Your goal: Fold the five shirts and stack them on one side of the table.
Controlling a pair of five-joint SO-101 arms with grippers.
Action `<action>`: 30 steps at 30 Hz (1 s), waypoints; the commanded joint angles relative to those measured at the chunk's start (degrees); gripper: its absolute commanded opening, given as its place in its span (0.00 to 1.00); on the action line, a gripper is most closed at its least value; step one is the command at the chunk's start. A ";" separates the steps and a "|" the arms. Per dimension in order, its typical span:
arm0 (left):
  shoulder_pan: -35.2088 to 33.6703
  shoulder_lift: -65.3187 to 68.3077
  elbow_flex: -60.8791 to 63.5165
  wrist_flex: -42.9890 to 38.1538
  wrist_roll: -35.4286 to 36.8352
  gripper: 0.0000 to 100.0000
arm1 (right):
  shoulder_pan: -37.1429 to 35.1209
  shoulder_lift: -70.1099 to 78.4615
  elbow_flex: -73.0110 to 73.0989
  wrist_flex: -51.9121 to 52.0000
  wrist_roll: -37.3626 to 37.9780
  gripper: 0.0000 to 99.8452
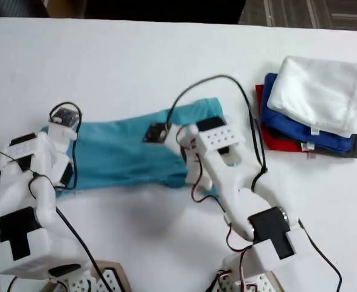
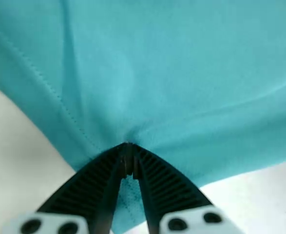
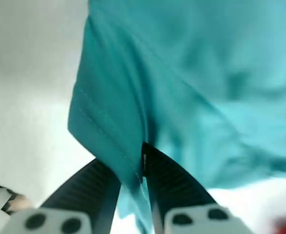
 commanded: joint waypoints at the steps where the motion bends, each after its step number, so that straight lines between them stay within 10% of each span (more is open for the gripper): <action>1: -0.26 -0.18 0.04 -2.37 0.44 0.03 | 0.57 0.13 -10.73 2.68 0.79 0.02; 30: -0.26 -0.18 0.13 -2.37 0.44 0.03 | 9.63 48.48 -92.04 19.38 -4.92 0.13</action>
